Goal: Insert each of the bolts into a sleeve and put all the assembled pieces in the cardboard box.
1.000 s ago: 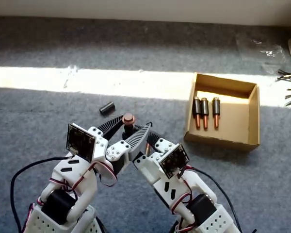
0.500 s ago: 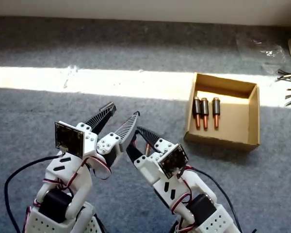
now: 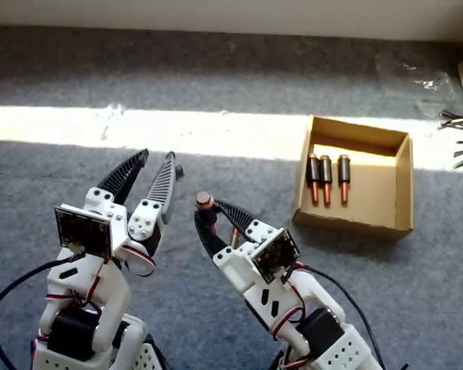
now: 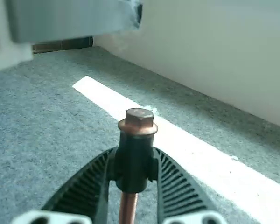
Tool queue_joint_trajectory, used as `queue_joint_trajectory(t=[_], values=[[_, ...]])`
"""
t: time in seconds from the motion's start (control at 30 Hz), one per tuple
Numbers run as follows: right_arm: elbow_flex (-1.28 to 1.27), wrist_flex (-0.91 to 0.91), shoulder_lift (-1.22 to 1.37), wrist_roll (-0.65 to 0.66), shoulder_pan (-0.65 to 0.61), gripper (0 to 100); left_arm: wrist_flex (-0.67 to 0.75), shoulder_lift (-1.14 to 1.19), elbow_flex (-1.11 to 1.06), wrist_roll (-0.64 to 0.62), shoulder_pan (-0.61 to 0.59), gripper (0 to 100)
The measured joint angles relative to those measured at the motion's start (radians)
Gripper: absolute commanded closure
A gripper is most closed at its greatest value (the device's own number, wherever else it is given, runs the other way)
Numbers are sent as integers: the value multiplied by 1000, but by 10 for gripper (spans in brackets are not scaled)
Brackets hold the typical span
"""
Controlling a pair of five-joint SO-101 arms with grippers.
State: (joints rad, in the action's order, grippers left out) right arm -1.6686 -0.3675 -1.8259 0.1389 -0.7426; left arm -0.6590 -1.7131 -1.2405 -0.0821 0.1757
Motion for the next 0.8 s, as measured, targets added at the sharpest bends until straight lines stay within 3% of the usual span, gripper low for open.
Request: queue_joint_trajectory(t=[0.13, 0.33, 0.5, 0.8], values=[[0, -28, 0, 0, 0, 995, -2, 0, -3, 0, -9, 995], [0, -28, 0, 0, 17, 995, -12, 3, -117, 0, -118, 995], [0, -28, 0, 0, 101, 995, -14, 2, -193, 0, -187, 995], [5, -141, 0, 0, 292, 995, -15, 12, -255, 0, -193, 995]])
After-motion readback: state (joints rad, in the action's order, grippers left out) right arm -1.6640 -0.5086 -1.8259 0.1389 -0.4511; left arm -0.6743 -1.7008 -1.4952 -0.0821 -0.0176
